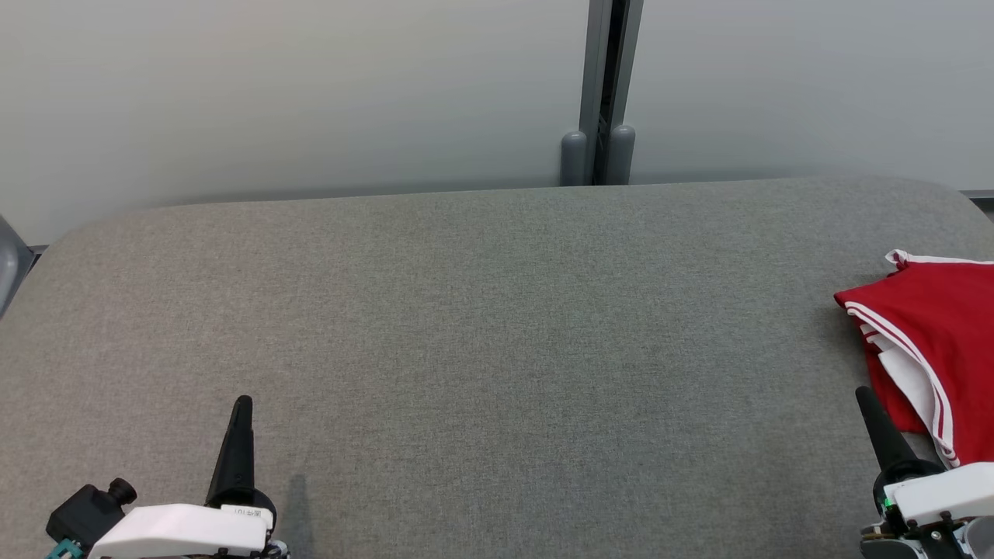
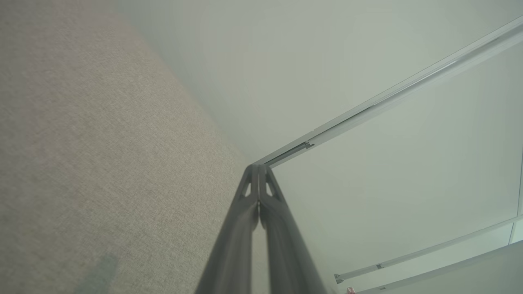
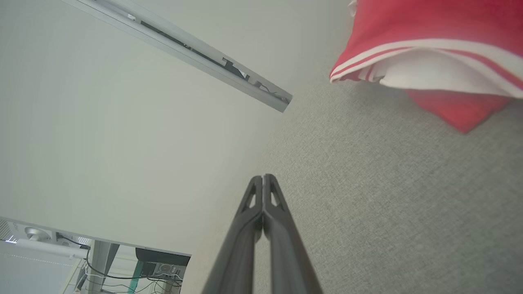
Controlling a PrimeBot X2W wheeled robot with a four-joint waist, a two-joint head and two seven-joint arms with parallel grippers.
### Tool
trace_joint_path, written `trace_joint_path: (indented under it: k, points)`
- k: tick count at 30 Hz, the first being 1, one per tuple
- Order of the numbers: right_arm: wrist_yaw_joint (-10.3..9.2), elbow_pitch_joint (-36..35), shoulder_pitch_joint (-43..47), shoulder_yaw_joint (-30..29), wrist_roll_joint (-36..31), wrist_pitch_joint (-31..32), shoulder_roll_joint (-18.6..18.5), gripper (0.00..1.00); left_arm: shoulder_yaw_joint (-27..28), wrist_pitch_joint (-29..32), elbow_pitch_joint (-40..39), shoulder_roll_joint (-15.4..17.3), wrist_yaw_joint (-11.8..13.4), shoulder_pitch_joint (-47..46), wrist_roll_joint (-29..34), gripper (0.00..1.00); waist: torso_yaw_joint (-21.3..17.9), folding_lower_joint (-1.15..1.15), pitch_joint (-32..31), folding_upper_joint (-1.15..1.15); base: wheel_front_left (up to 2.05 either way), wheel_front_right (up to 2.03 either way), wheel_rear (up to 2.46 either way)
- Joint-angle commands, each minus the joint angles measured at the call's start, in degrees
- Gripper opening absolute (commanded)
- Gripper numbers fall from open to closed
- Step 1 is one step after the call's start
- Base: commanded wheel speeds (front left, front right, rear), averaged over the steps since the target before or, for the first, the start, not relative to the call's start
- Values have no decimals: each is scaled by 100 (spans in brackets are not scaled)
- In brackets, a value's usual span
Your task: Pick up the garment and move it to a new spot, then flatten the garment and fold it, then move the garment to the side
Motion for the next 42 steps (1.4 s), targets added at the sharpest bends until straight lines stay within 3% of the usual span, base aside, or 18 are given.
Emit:
trace_joint_path:
  k: [1,42]
  points:
    - [2,-2,-138,-30,159,37,-57,0,50,14,-44,27,-52,-125,-126,0,-1,0,1,0,0,0,0]
    - [3,496,-537,-340,2139,458,-83,0,240,151,28,-290,-360,-293,-1872,0,-44,0,47,0,0,0,0]
